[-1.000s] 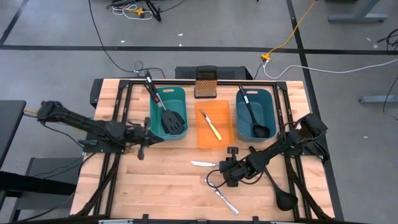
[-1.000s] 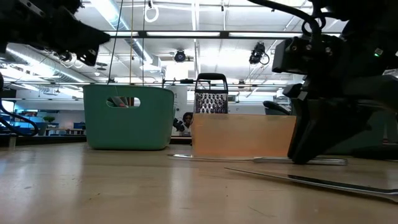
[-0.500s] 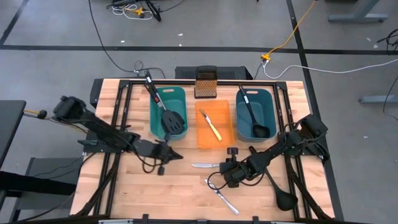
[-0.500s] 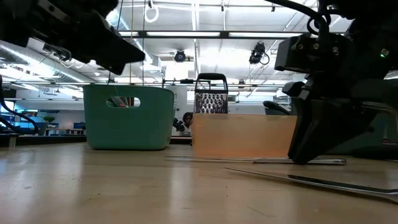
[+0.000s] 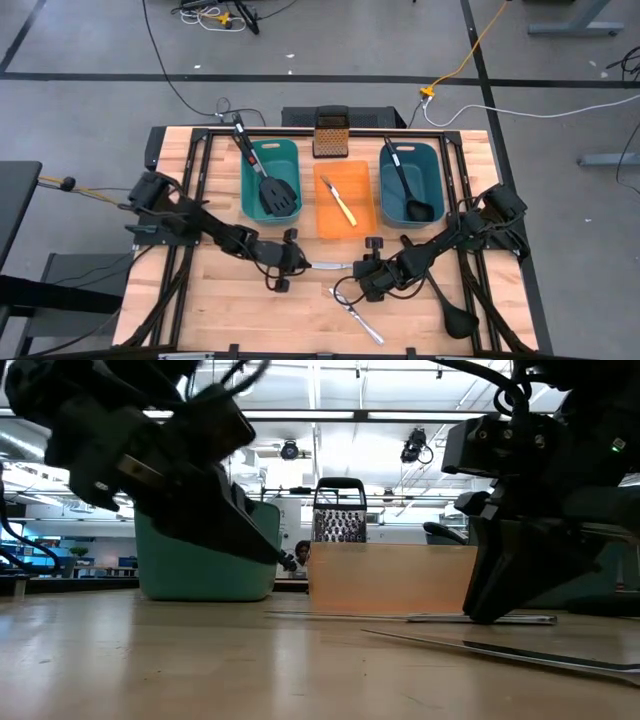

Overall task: Pick & Place Kitchen Items
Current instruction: Put the top silver table knife into the orange bin

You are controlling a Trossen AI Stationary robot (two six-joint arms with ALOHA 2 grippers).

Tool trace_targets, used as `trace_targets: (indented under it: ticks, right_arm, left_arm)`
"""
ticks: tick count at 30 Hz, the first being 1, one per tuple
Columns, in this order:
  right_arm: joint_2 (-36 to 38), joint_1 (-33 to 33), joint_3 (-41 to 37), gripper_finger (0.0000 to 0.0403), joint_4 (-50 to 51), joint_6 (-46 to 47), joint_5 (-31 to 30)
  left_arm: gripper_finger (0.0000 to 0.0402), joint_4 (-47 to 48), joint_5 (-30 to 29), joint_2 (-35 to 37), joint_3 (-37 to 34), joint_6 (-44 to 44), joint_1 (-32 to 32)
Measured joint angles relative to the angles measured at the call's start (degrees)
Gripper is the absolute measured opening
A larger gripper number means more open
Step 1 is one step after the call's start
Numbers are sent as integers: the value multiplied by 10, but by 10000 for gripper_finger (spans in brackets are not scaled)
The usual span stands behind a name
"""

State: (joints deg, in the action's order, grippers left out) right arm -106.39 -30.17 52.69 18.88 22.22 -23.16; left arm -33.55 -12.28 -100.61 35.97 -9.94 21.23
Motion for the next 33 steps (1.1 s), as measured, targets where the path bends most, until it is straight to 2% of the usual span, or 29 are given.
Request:
trace_targets:
  ticks: [19,33]
  right_arm:
    - [0,-1,0,67,-8,7,-4]
    - [-1,-1,0,67,-17,11,-4]
  left_arm:
    - [1,21,-27,-40,14,-6,-12]
    - [1,19,-5,-90,44,-8,-19]
